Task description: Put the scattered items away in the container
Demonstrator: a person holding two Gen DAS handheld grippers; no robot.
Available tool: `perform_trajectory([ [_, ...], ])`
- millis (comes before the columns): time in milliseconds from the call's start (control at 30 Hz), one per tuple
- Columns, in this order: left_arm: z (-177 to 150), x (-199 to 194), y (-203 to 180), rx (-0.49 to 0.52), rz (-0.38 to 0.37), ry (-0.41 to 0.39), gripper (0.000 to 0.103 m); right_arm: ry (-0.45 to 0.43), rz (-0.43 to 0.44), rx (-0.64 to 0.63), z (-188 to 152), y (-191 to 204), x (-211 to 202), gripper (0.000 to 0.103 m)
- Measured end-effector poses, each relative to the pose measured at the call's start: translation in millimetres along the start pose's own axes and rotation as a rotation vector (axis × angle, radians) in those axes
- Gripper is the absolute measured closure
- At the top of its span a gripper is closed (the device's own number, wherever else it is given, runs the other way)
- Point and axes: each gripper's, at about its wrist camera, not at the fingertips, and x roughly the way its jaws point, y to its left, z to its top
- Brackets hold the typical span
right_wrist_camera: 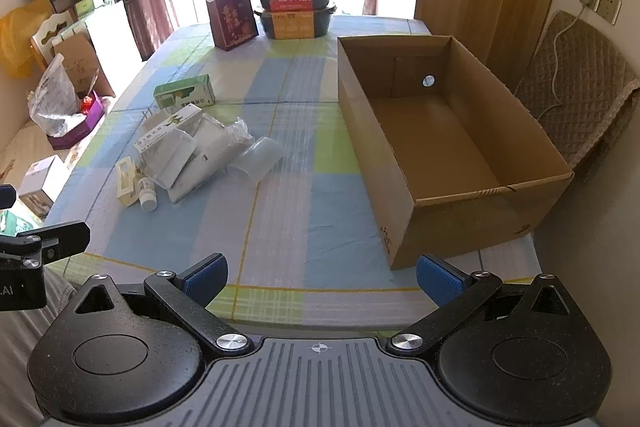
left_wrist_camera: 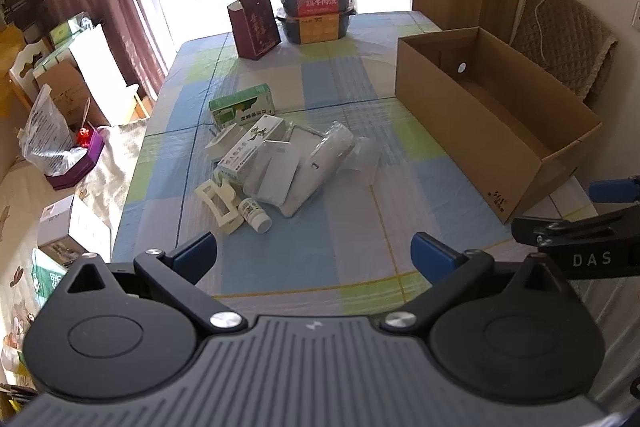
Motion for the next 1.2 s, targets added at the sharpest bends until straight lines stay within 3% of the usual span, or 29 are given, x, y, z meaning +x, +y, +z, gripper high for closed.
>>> perform_trajectory([
  [1200, 0.8, 23.9, 4.6, -0.011, 0.003, 0.087, 0.001, 0.024, -0.043, -0.003, 2.4, 1.3, 11.1, 0.0],
])
